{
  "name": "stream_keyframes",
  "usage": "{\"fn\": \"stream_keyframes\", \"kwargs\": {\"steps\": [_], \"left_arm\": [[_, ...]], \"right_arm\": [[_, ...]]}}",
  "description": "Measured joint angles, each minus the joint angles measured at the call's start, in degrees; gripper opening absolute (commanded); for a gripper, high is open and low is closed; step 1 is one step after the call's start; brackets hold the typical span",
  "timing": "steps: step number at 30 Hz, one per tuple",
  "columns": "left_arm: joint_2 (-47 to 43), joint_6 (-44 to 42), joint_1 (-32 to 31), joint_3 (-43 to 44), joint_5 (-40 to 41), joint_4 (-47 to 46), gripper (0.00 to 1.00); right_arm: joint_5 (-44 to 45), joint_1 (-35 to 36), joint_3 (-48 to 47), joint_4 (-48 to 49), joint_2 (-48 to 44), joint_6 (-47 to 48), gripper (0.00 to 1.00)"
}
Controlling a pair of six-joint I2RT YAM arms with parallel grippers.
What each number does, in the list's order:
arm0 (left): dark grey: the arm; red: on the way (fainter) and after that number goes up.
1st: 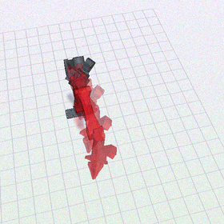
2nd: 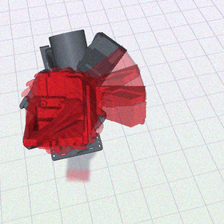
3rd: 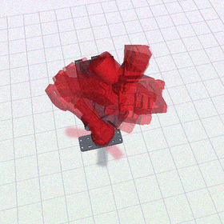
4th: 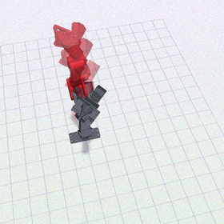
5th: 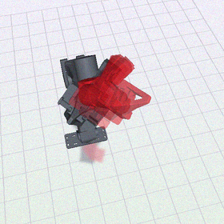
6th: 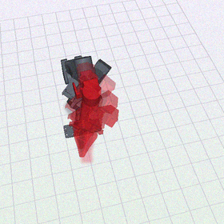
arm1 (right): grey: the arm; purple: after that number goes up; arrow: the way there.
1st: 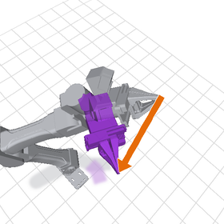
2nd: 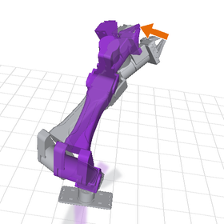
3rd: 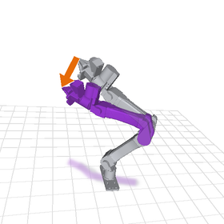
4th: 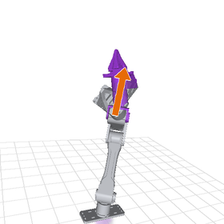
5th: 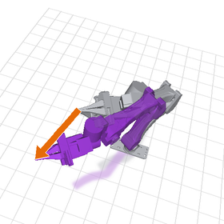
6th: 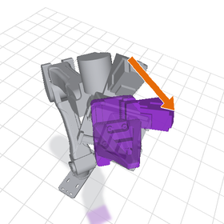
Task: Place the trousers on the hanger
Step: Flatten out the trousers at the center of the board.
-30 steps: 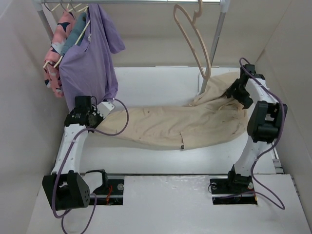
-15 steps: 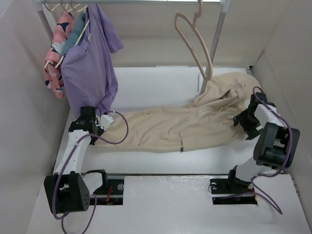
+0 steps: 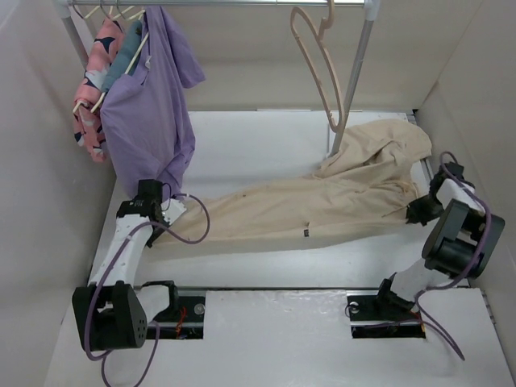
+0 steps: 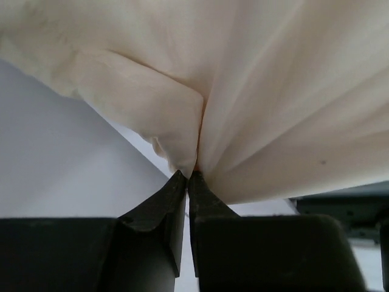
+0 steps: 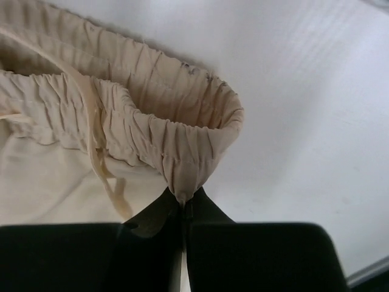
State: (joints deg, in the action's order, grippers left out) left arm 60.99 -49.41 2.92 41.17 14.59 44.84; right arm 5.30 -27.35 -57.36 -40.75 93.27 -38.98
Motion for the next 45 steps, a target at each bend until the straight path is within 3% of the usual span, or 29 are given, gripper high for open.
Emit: {"fn": "stream_keyframes", "kwargs": {"steps": [1, 3, 5, 6, 7, 8, 9, 10, 12, 13, 15, 21, 24, 26, 32, 34, 38, 45], "left_arm": [[1.1, 0.1, -0.4, 0.5, 0.7, 1.6, 0.03], [4.2, 0.8, -1.5, 2.3, 1.6, 4.9, 0.18], [7.8, 1.7, -2.0, 4.1, 3.4, 7.5, 0.37], [9.1, 2.1, -2.1, 4.5, 3.9, 8.6, 0.55], [10.0, 2.6, -2.2, 4.5, 4.0, 9.7, 0.62], [10.5, 3.0, -2.3, 4.5, 3.7, 10.9, 0.66], [10.6, 3.3, -2.4, 4.3, 3.4, 12.0, 0.73], [10.6, 3.3, -2.5, 4.0, 3.1, 12.8, 0.76], [10.6, 3.5, -2.6, 3.5, 2.3, 14.4, 0.76], [10.5, 3.5, -2.6, 3.4, 2.0, 15.1, 0.77], [10.3, 3.7, -2.6, 3.5, 1.7, 15.6, 0.77], [10.1, 4.9, -3.0, 9.4, -2.6, 16.9, 0.76], [10.2, 4.0, -3.8, 18.3, -11.7, 17.3, 0.76], [9.9, 2.7, -4.9, 22.2, -18.4, 16.1, 0.74], [9.8, 3.8, -11.4, 22.2, -27.3, 10.5, 0.73], [10.2, 4.9, -13.1, 22.2, -28.5, 8.0, 0.73], [10.8, 6.5, -13.7, 22.2, -29.9, 4.3, 0.73], [13.4, 8.5, -13.7, 22.4, -30.0, 3.0, 0.73]], "right_arm": [[-0.7, -2.1, 0.8, -0.5, -1.9, 0.0, 0.0], [-1.3, -5.4, 2.1, -2.2, -6.6, -0.1, 0.0], [-0.1, -7.5, 2.9, -3.0, -11.5, -0.5, 0.0], [0.5, -8.0, 3.2, -3.0, -13.5, -0.5, 0.0], [1.1, -8.3, 3.6, -2.8, -15.5, -0.7, 0.0], [1.7, -8.4, 4.4, -2.4, -17.1, -0.9, 0.06], [2.0, -8.4, 5.5, -2.1, -18.1, -0.9, 0.22], [2.3, -8.4, 6.4, -2.1, -18.4, -1.1, 0.28], [2.4, -8.5, 8.0, -2.6, -17.0, -0.9, 0.44], [2.4, -8.5, 8.3, -2.9, -16.0, -0.9, 0.59], [2.8, -8.5, 8.5, -3.9, -14.1, -0.9, 0.68], [6.5, -8.6, 5.8, -7.6, -19.1, -1.8, 0.78], [7.7, -8.2, 0.6, -7.9, -22.7, -1.0, 0.87], [7.5, -7.0, -2.4, -7.0, -24.5, 0.1, 0.98], [4.7, 7.9, -9.5, -0.1, -23.8, 5.7, 0.99], [0.4, 12.5, -13.7, 1.9, -18.9, 6.8, 0.99], [-8.5, 12.3, -26.0, 5.2, -3.8, 7.1, 0.99], [-7.0, 14.3, -60.5, -0.8, 29.5, 7.1, 0.99]]}}
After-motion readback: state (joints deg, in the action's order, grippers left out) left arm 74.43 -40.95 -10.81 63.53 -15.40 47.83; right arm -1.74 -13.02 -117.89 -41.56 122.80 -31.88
